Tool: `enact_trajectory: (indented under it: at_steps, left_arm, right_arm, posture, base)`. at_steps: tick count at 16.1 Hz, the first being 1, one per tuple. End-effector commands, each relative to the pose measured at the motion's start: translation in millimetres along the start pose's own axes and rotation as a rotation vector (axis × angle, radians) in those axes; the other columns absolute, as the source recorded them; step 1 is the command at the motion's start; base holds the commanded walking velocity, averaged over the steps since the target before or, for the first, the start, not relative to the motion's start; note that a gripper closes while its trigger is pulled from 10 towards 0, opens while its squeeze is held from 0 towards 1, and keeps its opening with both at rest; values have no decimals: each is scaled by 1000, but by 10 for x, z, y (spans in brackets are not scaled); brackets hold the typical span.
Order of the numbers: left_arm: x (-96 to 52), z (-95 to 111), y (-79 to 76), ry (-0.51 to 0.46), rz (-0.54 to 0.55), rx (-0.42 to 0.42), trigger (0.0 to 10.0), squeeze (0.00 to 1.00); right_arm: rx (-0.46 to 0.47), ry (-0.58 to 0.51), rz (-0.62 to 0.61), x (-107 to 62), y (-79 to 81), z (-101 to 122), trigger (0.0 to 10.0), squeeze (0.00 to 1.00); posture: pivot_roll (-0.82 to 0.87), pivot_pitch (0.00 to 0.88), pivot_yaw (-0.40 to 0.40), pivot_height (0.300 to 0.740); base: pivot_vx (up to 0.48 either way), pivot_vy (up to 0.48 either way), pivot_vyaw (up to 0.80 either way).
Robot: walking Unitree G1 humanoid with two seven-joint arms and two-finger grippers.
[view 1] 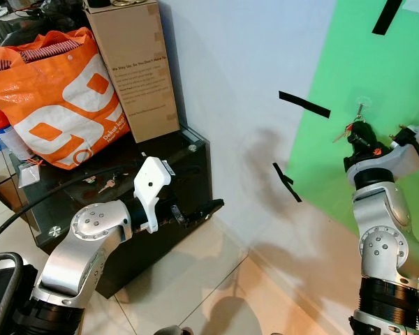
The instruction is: Hang keys on a hook
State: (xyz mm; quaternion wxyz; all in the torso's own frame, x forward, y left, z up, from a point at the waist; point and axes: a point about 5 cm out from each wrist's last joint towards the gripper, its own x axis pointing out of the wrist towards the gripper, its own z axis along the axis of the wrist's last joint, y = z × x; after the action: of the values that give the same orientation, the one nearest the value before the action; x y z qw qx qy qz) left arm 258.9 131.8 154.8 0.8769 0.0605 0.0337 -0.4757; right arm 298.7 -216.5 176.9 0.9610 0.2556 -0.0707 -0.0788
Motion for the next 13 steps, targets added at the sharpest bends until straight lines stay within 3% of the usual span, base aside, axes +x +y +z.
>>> enact_trajectory:
  at_steps: [1, 5, 6, 7, 11, 13]
  left_arm:
    - [0, 41, 4, 6, -12, 22, 10000, 0]
    - [25, 82, 9, -14, -8, 31, 10000, 0]
    - [32, 93, 10, -22, -5, 28, 10000, 0]
    - [36, 97, 15, -26, -2, 26, 10000, 0]
    - [35, 82, 44, -39, 53, 11, 10000, 0]
    - [-25, -3, 147, -40, 227, -12, 10000, 0]
  right_arm:
    - [-13, 71, -40, -21, -72, -137, 10000, 0]
    - [6, 68, -9, 4, 7, -139, 10000, 0]
    - [-1, 70, -7, 8, 7, -142, 10000, 525]
    - [-106, 76, 7, 1, -13, -162, 10000, 1000]
    - [-235, 157, 75, -108, -40, -341, 10000, 1000]
    - [-341, 251, 125, -221, -50, -503, 10000, 1000]
  posture:
    - [-59, 0, 83, 740]
    - [-58, 0, 84, 740]
    - [-58, 0, 84, 740]
    - [-59, 0, 84, 740]
    - [-62, 0, 84, 740]
    - [-71, 0, 89, 740]
  base:
    - [0, 0, 0]
    - [0, 0, 0]
    - [0, 0, 0]
    - [0, 0, 0]
    - [0, 0, 0]
    - [0, 0, 0]
